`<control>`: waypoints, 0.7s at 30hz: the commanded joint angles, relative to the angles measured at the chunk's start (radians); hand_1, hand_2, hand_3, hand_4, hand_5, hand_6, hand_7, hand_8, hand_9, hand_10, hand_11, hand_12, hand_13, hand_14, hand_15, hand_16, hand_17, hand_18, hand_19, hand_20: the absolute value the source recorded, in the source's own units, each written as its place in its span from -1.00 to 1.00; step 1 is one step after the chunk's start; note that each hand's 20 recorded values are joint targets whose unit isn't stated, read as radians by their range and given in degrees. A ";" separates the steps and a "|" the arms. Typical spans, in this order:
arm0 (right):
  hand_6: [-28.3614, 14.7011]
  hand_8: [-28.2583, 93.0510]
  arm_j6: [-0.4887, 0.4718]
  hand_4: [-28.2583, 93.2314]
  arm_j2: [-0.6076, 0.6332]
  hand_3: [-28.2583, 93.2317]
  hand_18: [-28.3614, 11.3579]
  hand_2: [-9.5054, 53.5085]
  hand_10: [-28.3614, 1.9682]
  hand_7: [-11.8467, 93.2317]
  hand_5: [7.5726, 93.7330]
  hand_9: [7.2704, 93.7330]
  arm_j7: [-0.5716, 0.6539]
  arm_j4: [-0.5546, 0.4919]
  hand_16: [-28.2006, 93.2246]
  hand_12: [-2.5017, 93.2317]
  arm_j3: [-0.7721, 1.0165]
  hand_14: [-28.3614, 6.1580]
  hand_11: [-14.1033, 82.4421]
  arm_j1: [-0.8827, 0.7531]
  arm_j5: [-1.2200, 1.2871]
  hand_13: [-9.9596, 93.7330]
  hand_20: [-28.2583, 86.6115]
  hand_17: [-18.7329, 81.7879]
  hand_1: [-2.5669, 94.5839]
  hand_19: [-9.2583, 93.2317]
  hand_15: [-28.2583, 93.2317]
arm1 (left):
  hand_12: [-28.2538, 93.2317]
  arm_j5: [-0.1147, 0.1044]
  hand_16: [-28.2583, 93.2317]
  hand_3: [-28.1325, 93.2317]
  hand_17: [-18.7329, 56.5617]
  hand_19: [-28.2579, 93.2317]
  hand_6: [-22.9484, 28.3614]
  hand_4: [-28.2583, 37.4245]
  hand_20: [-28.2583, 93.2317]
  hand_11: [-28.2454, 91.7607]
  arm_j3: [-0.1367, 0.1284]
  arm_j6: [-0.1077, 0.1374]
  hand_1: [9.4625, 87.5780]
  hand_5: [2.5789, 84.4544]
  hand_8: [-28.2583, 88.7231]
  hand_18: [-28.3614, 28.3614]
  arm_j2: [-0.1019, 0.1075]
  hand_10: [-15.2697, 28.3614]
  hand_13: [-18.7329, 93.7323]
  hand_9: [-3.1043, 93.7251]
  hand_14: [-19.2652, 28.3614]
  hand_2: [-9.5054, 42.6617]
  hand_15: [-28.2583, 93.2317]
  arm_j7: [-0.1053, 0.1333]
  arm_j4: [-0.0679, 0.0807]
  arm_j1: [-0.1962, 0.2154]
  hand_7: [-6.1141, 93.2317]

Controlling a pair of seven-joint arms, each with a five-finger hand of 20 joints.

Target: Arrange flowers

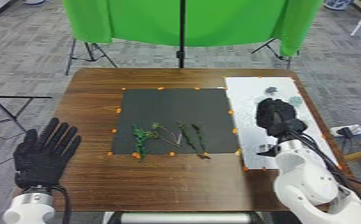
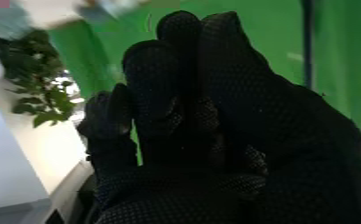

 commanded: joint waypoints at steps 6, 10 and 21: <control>0.14 -0.64 -0.115 -1.00 0.005 0.70 -0.73 -1.00 -0.09 -0.19 0.20 0.27 -0.034 0.039 0.13 -0.42 -0.038 -0.06 -0.28 0.106 -0.122 0.28 0.40 -0.01 0.26 0.88 0.47 | -0.33 -0.007 -0.58 0.72 -0.62 -0.09 0.21 -1.00 -0.26 -0.26 -0.002 -0.002 -0.61 -0.01 -0.66 0.46 0.000 0.35 -0.18 -0.20 0.41 -0.10 0.01 -0.003 -0.003 0.015 -0.66; 0.18 -0.75 -0.255 -1.00 0.035 0.75 -0.78 -1.00 -0.01 -0.43 0.12 0.06 -0.004 0.025 0.04 -0.61 -0.002 -0.16 -0.42 0.094 -0.099 0.17 0.42 -0.08 0.18 0.85 0.42 | -0.33 -0.011 -0.58 0.72 -0.62 -0.09 0.21 -1.00 -0.26 -0.26 -0.010 0.005 -0.61 -0.01 -0.66 0.46 -0.002 0.35 -0.18 -0.20 0.41 -0.10 0.01 0.001 -0.005 0.026 -0.66; 0.14 -0.72 -0.268 -1.00 0.027 0.82 -0.82 -1.00 0.02 -0.53 -0.03 -0.14 -0.009 0.156 -0.20 -0.65 -0.043 -0.22 -0.56 0.110 -0.073 0.11 0.45 -0.12 0.11 0.80 0.37 | -0.33 -0.007 -0.58 0.72 -0.62 -0.09 0.21 -1.00 -0.26 -0.26 -0.010 0.005 -0.61 -0.01 -0.66 0.46 -0.002 0.35 -0.18 -0.20 0.41 -0.09 0.01 -0.004 -0.001 0.015 -0.66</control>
